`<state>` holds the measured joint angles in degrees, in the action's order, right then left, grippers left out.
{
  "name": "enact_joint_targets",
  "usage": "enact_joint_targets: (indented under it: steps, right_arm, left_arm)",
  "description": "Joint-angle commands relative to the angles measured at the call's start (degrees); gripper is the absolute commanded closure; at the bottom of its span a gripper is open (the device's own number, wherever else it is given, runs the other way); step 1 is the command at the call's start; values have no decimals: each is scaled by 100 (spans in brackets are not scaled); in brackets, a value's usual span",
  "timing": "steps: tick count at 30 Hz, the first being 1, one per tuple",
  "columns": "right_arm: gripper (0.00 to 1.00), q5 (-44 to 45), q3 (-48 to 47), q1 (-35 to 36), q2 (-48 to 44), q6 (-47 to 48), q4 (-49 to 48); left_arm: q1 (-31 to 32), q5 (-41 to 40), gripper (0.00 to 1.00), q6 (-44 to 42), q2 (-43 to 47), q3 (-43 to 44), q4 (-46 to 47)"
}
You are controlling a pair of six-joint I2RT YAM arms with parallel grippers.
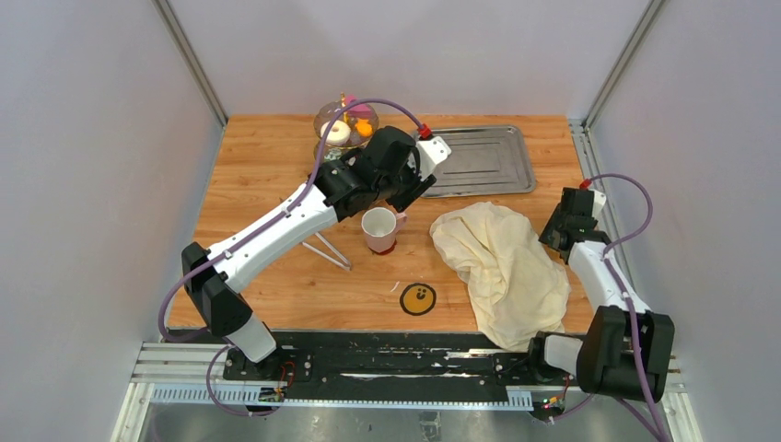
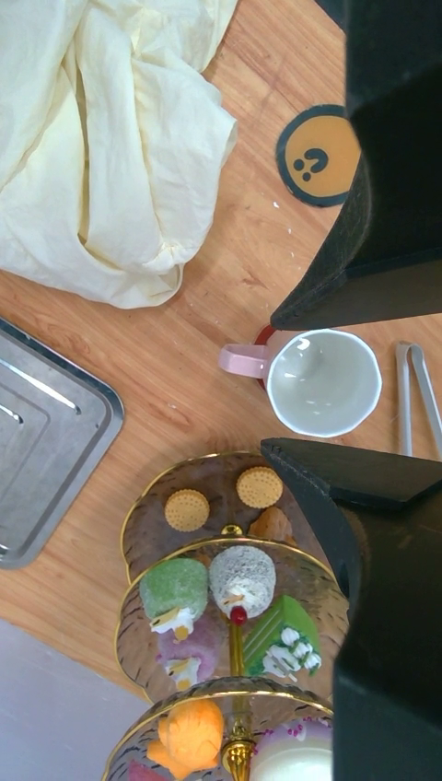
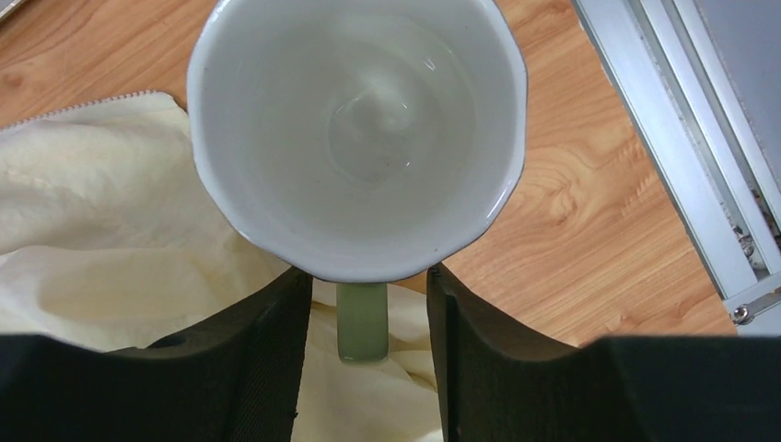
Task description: Serve the afternoon tea
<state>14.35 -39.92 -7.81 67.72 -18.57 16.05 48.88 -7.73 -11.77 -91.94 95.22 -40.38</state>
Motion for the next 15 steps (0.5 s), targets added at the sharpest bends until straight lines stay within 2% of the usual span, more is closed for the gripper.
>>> enact_joint_targets:
  steps: [1,4,7,10,15]
  right_arm:
    - [54,90,-145,-214,291,-42,64]
    - [60,-5,-264,-351,553,-42,54]
    - [77,-132,-381,-458,660,-37,108]
    - [97,-257,-428,-456,378,-16,178]
    - [99,-346,-765,-449,-388,27,659]
  left_arm:
    - [42,-117,49,-76,63,-63,79]
    - [42,-189,49,-87,29,-65,-5]
    - [42,-236,49,-94,44,-99,-5]
    - [42,-315,49,-108,92,-158,10]
    - [42,-298,49,-48,114,-245,93]
